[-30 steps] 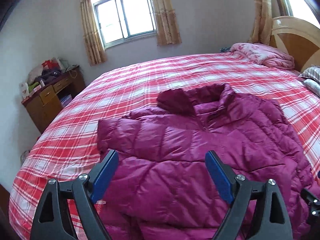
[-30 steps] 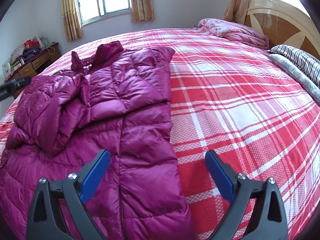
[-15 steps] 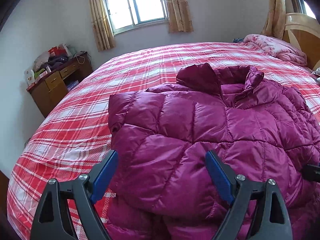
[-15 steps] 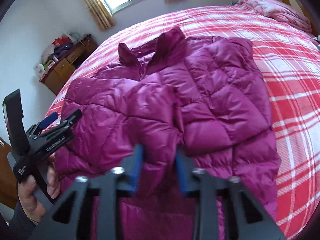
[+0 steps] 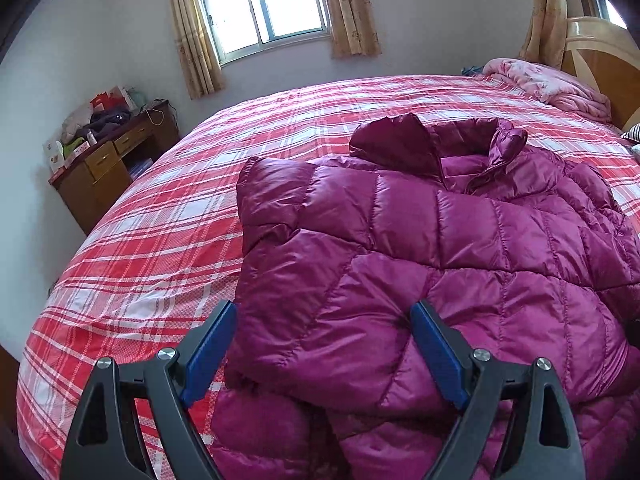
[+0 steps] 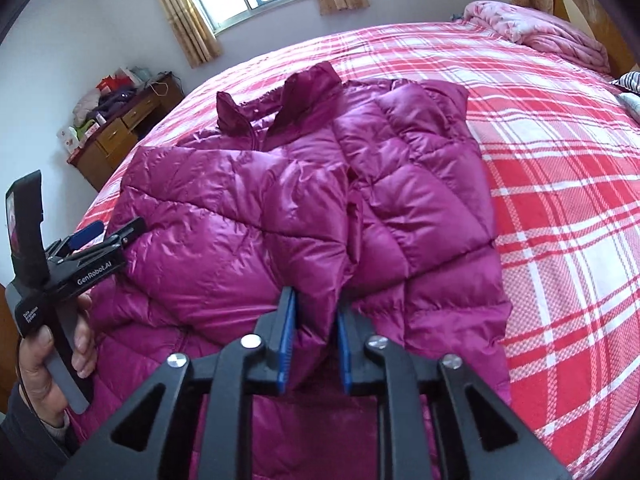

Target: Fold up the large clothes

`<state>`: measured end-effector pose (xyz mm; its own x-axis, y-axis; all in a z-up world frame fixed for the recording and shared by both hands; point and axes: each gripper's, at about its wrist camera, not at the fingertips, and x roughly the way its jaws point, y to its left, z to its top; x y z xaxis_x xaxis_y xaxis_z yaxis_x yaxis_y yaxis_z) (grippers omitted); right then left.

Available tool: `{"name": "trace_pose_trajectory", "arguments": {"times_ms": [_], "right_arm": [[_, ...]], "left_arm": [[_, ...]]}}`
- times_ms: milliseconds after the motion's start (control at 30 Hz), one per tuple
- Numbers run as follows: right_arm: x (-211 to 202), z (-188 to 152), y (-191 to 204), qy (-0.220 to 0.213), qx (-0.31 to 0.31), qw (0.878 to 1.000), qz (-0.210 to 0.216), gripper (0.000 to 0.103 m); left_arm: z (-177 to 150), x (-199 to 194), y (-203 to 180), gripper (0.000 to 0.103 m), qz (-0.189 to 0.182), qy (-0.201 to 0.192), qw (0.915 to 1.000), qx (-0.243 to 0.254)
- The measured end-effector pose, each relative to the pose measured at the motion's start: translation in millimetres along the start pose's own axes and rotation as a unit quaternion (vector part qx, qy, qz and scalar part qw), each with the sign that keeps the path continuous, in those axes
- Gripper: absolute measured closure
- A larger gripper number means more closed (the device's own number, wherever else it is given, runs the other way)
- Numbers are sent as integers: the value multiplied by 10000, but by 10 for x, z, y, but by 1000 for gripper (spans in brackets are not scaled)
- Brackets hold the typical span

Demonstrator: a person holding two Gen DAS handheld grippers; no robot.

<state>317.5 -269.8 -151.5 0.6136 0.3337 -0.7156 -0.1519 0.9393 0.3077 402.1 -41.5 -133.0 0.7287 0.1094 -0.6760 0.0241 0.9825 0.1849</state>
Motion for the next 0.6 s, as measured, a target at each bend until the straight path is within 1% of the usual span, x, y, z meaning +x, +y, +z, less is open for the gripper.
{"name": "trace_pose_trajectory", "arguments": {"times_ms": [33, 67, 100, 167, 233, 300, 367, 400, 500, 600], "right_arm": [[-97, 3, -12, -155, 33, 9998, -95, 41], [-178, 25, -16, -330, 70, 9993, -134, 31], [-278, 60, -7, -532, 88, 9984, -175, 31], [-405, 129, 57, -750, 17, 9968, -258, 31], [-474, 216, 179, -918, -101, 9956, -159, 32], [-394, 284, 312, -839, -259, 9961, -79, 38], [-225, 339, 425, -695, -441, 9966, -2, 51], [-138, 349, 467, -627, -495, 9968, 1, 53], [108, 352, 541, -377, -518, 9979, 84, 54], [265, 310, 562, -276, -577, 9980, -25, 54]], "left_arm": [[18, -12, 5, 14, 4, 16, 10000, 29], [44, -36, 27, 14, 4, -1, 10000, 46], [67, -58, 55, 14, 11, -39, 10000, 46], [136, -94, 107, 14, 80, -98, 9999, 35], [234, -104, 149, 14, 54, -117, 9999, -32], [329, -93, 168, 14, -40, -95, 9999, -121], [414, -58, 168, 14, -187, -75, 9996, -215], [453, -24, 158, 14, -248, -73, 9993, -251], [501, 185, 89, 14, -311, 75, 9993, -215], [477, 481, -8, 14, -148, 342, 9993, 8]]}}
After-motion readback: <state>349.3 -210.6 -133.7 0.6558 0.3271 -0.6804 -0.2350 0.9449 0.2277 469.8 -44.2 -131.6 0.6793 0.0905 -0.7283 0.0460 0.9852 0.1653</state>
